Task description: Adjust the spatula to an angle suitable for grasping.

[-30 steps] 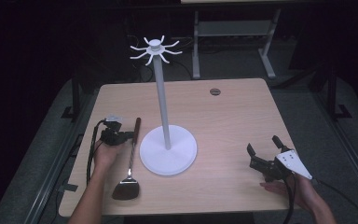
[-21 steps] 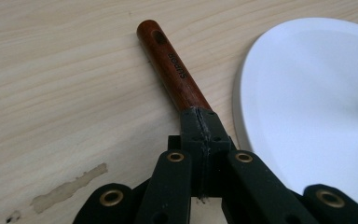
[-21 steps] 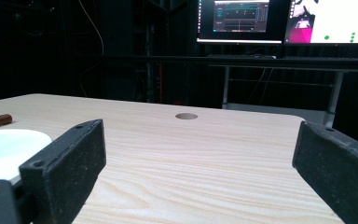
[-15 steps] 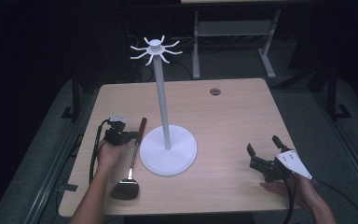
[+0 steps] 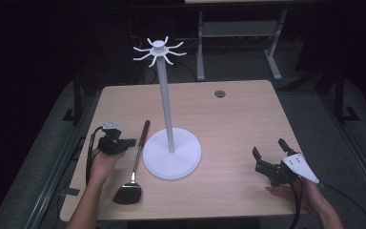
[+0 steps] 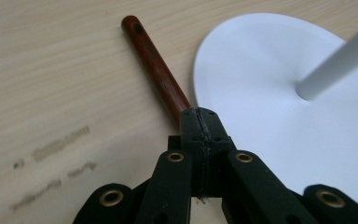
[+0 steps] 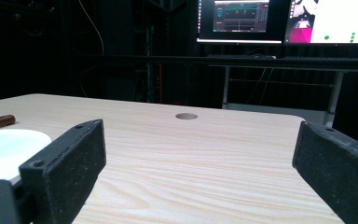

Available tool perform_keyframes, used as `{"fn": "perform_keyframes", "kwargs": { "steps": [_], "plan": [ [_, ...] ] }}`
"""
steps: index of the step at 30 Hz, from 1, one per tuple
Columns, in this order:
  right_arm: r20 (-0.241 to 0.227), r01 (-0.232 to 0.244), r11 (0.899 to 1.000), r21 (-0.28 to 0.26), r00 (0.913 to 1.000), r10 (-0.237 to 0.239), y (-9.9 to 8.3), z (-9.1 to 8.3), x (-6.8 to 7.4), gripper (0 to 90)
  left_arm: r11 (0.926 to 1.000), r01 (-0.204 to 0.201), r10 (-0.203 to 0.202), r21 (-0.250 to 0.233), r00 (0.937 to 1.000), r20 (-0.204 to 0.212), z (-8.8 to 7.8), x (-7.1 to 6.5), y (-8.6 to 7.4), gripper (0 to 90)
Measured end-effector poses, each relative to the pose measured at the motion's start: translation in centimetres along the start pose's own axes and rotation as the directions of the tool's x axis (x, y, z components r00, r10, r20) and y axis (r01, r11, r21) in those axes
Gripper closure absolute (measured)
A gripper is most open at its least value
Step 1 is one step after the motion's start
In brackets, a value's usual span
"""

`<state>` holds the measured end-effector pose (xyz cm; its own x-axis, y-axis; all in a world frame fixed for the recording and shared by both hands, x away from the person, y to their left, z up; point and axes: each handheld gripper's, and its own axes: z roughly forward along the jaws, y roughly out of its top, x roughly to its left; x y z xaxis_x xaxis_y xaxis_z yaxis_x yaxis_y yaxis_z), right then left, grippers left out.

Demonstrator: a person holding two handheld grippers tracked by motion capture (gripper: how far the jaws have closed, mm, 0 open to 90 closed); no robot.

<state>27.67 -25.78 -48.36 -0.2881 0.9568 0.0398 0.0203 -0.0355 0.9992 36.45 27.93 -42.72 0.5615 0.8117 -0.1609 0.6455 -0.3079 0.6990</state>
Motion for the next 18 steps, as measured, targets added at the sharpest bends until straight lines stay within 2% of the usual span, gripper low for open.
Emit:
{"fn": "perform_keyframes", "kwargs": {
  "steps": [4, 6, 11, 13, 15, 18],
  "plan": [
    [0.000, 0.000, 1.000, 0.000, 1.0000, 0.000, 0.0, 0.0, 0.0, 2.0, 0.9999, 0.011, -0.011, 0.003, 0.9998, 0.018, -1.0, -0.8, -1.2, 89.7],
    [0.000, 0.000, 1.000, 0.000, 1.0000, 0.000, 0.0, 0.0, 0.0, 2.0, 0.9998, 0.019, -0.020, 0.009, 0.9991, 0.039, -1.6, -1.5, -2.3, 89.7],
    [0.000, 0.000, 1.000, 0.000, 1.0000, 0.000, 0.0, 0.0, 0.0, 2.0, 0.9991, 0.002, -0.004, 0.044, 0.9979, 0.065, -2.1, -3.4, -4.4, 89.6],
    [0.000, 0.000, 1.000, 0.000, 1.0000, 0.000, 0.0, 0.0, 0.0, 2.0, 0.9985, 0.002, -0.006, 0.055, 0.9972, 0.074, -2.0, -4.0, -4.8, 89.5],
    [0.000, 0.000, 1.000, 0.000, 1.0000, 0.000, 0.0, 0.0, 0.0, 2.0, 0.9968, -0.025, 0.019, 0.076, 0.9968, 0.077, -1.7, -4.5, -4.9, 89.5],
    [0.000, 0.001, 1.000, 0.000, 1.0000, -0.001, 0.0, 0.0, 0.0, 2.0, 0.9955, -0.039, 0.032, 0.087, 0.9969, 0.072, -1.3, -4.8, -4.7, 89.5]
  ]
}}
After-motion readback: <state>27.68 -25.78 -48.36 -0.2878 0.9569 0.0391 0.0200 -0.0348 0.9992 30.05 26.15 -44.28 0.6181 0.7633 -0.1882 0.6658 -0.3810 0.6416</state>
